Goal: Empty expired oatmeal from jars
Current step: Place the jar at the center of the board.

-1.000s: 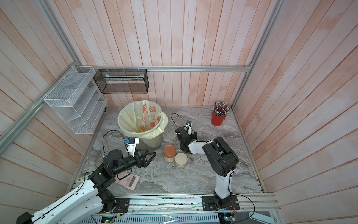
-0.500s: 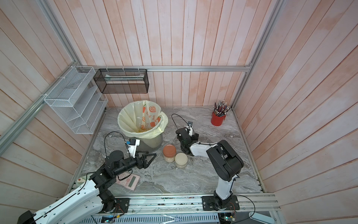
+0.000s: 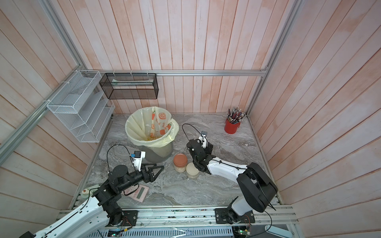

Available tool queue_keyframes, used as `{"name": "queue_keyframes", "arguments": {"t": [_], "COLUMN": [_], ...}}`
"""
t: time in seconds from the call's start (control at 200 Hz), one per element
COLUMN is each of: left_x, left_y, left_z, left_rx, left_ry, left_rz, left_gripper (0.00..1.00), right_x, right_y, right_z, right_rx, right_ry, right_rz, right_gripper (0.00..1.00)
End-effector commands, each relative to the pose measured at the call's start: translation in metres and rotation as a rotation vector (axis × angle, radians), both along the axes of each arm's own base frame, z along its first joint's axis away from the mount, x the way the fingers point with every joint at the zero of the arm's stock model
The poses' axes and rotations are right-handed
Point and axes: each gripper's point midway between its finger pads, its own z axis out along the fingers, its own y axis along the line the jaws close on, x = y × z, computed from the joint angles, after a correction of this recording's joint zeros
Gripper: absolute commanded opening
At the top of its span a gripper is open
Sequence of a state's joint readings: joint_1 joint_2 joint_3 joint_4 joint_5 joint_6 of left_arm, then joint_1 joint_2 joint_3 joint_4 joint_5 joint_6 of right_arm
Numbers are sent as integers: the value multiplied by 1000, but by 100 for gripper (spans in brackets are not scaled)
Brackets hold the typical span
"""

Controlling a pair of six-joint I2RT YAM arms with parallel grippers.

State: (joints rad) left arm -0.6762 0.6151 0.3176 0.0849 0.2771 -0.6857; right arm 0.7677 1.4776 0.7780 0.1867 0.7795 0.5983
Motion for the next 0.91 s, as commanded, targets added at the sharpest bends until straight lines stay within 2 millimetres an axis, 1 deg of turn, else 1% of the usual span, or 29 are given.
{"name": "queue_keyframes", "arguments": {"t": [0.0, 0.09, 0.21, 0.315, 0.415, 0.49, 0.58, 0.62, 0.67, 0.78, 0.9], "left_x": [-1, -2, -4, -5, -7, -8, -7, -7, -7, -11, -11], "left_y": [10, 14, 17, 18, 18, 18, 17, 17, 17, 18, 23], "left_z": [-23, -30, -35, -37, -37, -35, -30, -30, -31, -34, -32], "left_rx": [39, 26, -12, -20, -35, -50, -53, -47, -41, -53, -47], "left_ry": [59, 88, 101, 108, 110, 105, 80, 77, 83, 94, 73], "left_rz": [45, 67, 83, 89, 84, 78, 72, 73, 73, 68, 83], "left_gripper": [100, 100, 100, 100, 100, 100, 100, 100, 100, 100, 100], "right_x": [-27, -43, -66, -82, -95, -101, -107, -110, -110, -107, -109], "right_y": [-11, -9, -2, 23, 41, 52, 69, 77, 83, 93, 107], "right_z": [-1, -3, 1, 0, 5, 8, 7, 4, 0, -6, -15], "right_rx": [-20, -3, 26, 63, 73, 67, 0, -42, -71, -131, -177], "right_ry": [16, 33, 41, 88, 104, 112, 146, 165, 183, 206, 246], "right_rz": [-29, 2, 61, 248, 369, 442, 540, 585, 613, 650, 725], "right_gripper": [98, 98, 98, 98, 98, 98, 98, 98, 98, 98, 98]}}
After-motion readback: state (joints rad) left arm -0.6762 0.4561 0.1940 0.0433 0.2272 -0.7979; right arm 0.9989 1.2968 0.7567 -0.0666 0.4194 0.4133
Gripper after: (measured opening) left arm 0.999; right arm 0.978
